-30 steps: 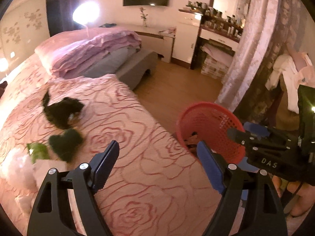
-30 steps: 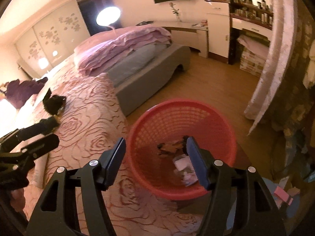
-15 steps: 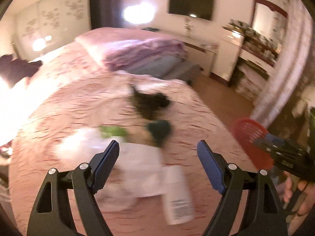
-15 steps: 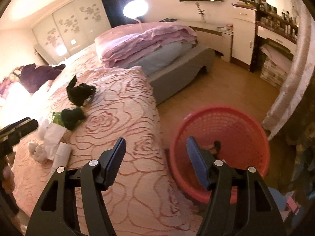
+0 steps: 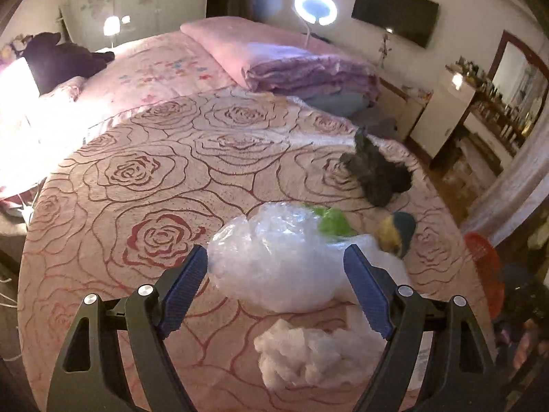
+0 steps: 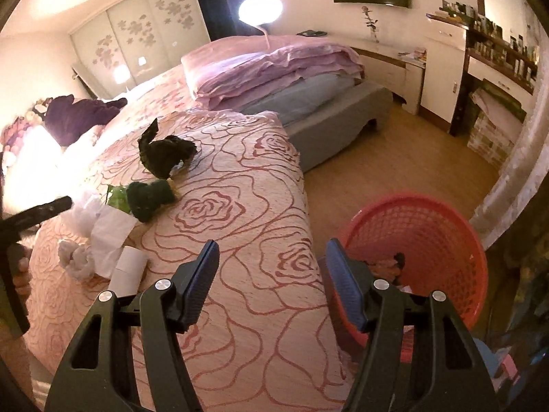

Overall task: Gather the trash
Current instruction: 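Move both open tools back toward the remaining trash on the bed, then grasp the clear plastic bag with the left tool while the right tool grasps the black bag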

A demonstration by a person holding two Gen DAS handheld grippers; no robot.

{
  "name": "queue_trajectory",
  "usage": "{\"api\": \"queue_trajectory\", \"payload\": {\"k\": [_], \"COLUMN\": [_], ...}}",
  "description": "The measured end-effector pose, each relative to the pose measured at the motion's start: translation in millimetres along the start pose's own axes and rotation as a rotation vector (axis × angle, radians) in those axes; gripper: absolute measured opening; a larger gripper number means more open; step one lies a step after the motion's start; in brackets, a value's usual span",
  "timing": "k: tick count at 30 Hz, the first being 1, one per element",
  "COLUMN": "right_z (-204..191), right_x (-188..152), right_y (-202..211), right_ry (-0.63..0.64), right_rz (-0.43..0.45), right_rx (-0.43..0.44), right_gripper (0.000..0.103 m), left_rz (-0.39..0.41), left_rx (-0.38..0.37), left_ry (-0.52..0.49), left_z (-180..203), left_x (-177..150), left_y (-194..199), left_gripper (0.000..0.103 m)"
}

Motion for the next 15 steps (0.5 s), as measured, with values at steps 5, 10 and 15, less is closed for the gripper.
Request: {"api": "queue_trajectory", "payload": {"k": [5,10,15], "right_z": [-10.9,-24.0,-46.5], "right_x": [4.6,10.2,23.5], "right_y": [-3.4,-13.9,-33.8], "right_ry": [0.026,0.051,0.098], "right_rz": [-0.007,-0.024,-0.042], "right_rx": [-0.007,-0.01,0.005], "right_gripper": [0.062,0.062,0.062], "left_rz": [-0.021,-0.017,-0.003], "left_rx": [-0.021,-0.054,-0.074], "left_ry": [0.018,0.023,0.059], "left_z": [-0.4,-2.8,-13.0], "left_x": [0.9,-2.2,-2.8], "left_y": [-17.7,-23.8,-22.4], "left_gripper": [0.077,0.054,0.046]}}
Point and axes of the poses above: each gripper's, at about its wrist camera, not at the fingertips, and y roughly against the way its jaws point, z to its right, x to its top, the point moved 1 cm from there along -y, roughly the way its jaws point, and after that the axes turned 12 degrees about x, right-handed, at the moved point
